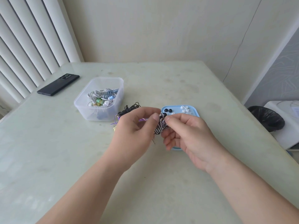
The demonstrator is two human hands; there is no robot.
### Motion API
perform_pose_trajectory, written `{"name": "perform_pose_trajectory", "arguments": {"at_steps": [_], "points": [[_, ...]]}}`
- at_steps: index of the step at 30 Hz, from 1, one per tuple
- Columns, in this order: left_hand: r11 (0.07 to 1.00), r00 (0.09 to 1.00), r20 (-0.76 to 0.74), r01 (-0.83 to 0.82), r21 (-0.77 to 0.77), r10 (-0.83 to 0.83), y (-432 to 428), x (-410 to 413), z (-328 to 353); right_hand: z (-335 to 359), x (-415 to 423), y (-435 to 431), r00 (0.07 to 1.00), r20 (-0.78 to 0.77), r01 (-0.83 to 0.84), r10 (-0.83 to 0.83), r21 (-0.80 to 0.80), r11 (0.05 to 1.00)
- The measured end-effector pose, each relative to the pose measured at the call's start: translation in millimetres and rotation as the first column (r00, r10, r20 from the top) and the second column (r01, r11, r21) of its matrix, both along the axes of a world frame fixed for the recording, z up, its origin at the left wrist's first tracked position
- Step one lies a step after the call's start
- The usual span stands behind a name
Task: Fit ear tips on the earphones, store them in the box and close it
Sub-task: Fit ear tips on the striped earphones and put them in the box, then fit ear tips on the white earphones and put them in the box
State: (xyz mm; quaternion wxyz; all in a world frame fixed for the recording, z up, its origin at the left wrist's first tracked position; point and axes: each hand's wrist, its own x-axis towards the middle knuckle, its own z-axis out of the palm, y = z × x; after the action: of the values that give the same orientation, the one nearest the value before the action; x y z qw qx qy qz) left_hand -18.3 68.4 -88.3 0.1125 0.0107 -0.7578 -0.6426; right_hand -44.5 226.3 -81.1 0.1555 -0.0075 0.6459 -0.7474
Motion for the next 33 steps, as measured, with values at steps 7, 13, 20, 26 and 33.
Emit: {"name": "perform_pose_trajectory", "arguments": {"at_steps": [7,13,20,26,33], "points": [[0.999,0.997,0.059,0.038,0.038,-0.04,-9,3,13,9,-1,1,1.0,0.006,-0.006,0.007,-0.07,0.998],[0.989,0.989,0.059,-0.137,0.057,0.134,-29,-8,36,19,-7,-18,0.99,-0.107,0.097,-0.089,0.075,0.992],[0.866,0.935,-0.018,-0.336,-0.371,0.355,-103,-66,60,49,-29,-65,0.983,-0.171,-0.043,0.074,0.176,0.983],[0.713,0.936,0.005,-0.264,-0.649,0.352,-128,-120,48,50,-38,-73,0.989,-0.136,-0.038,0.054,0.118,0.992],[0.672,0.943,0.093,-0.155,-0.724,0.318,-131,-145,44,49,-44,-67,0.989,-0.137,-0.034,0.054,0.149,0.988]]}}
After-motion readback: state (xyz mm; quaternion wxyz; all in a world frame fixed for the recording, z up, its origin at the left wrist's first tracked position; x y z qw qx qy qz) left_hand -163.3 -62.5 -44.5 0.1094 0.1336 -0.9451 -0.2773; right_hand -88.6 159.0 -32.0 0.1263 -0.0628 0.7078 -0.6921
